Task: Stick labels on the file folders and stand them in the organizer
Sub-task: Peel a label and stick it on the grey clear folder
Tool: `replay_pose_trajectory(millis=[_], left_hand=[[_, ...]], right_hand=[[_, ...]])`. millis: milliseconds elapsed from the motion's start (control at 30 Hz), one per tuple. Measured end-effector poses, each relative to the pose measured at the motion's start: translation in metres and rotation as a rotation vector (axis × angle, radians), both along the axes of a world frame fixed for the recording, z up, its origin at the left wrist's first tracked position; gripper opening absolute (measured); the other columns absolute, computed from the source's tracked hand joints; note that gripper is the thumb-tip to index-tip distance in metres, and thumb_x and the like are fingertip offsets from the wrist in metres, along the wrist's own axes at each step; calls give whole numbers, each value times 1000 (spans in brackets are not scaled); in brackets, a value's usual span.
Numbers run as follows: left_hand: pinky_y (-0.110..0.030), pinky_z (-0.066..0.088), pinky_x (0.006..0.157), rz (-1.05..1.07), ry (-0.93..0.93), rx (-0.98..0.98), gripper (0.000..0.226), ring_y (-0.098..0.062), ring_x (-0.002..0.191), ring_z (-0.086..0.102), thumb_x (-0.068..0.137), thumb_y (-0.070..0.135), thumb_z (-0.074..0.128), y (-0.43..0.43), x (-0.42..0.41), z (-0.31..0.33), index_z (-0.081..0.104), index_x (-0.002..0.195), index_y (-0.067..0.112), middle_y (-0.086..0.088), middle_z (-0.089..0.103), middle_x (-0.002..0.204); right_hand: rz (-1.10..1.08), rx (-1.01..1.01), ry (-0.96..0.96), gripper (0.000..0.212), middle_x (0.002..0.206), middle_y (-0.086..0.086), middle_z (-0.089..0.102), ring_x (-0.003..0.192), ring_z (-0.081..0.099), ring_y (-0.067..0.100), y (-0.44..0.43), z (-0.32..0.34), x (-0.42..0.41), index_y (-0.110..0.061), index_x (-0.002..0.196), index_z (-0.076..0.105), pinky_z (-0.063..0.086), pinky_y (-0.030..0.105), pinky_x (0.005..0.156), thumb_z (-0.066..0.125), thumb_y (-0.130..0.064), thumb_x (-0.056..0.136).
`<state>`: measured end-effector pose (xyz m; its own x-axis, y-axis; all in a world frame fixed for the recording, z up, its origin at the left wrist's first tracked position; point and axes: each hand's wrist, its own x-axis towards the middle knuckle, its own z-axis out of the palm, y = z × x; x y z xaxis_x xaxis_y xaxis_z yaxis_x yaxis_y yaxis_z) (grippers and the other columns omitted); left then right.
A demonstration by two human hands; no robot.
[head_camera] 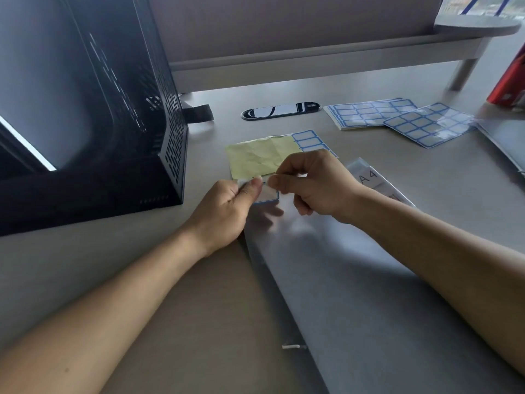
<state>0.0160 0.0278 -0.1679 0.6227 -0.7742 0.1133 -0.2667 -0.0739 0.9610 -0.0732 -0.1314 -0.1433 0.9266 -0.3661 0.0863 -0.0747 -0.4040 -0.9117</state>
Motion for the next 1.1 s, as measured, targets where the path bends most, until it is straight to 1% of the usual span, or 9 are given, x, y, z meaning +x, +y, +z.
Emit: replay_pose_trajectory(millis=[133,200,267,367,533,733,933,1033,1100], left_hand=[[-58,51,89,25,-20,9,70,-38,87,69,90,64,48,0,-3,3,69,97,-2,-32,69,91],[-63,47,94,10,48,49,82,-39,89,67,82,74,50,-2,-1,4,69,101,-4,-40,64,94],[-63,47,92,11,7,50,67,-33,87,66,85,72,50,-4,-2,5,75,103,12,-39,65,92],[-58,52,87,73,-73,24,45,-43,85,69,90,59,48,-6,-3,-1,76,100,25,-16,76,84],[-43,57,81,92,-87,-5,32,-23,77,74,103,32,44,-5,-3,-2,74,97,22,-7,77,82],[-47,52,93,29,9,0,39,-28,87,73,104,35,42,-3,-2,-1,75,102,14,-13,77,88],[-36,55,81,51,-58,52,35,-23,81,73,105,25,42,1,-2,-1,73,100,10,-10,77,89],[-47,56,82,162,-178,99,44,-33,83,72,98,47,47,0,-8,2,72,95,11,-13,76,85],[-40,54,78,213,-271,149,43,-32,87,69,95,49,49,-1,-11,6,70,90,12,-8,74,85]], right_hand=[[22,23,20,21,51,-10,57,34,51,10,-3,3,-1,-14,69,65,36,16,39,72,-19,89],[32,77,19,21,58,-2,59,35,50,12,-5,2,-1,-9,74,66,36,17,39,74,-23,87],[26,76,29,26,62,7,56,35,47,12,-3,0,0,-6,78,67,34,17,38,77,-29,84],[6,38,53,28,58,9,50,33,42,11,2,-3,2,-6,76,68,31,18,36,77,-32,83],[-24,5,34,30,54,6,49,32,43,12,2,-1,4,-5,72,66,30,18,38,79,-31,81],[77,57,37,15,57,-5,59,40,56,12,-5,-2,-1,-10,82,70,43,21,43,70,-23,90],[77,-9,72,13,45,-10,55,37,54,8,-11,0,0,-11,76,68,41,17,41,71,-13,89],[67,-16,66,8,57,-7,64,42,61,10,-7,3,0,-11,84,71,46,19,43,72,-17,89],[44,-3,63,13,77,-2,69,49,66,14,-4,6,-3,-11,98,71,50,21,46,72,-21,90]])
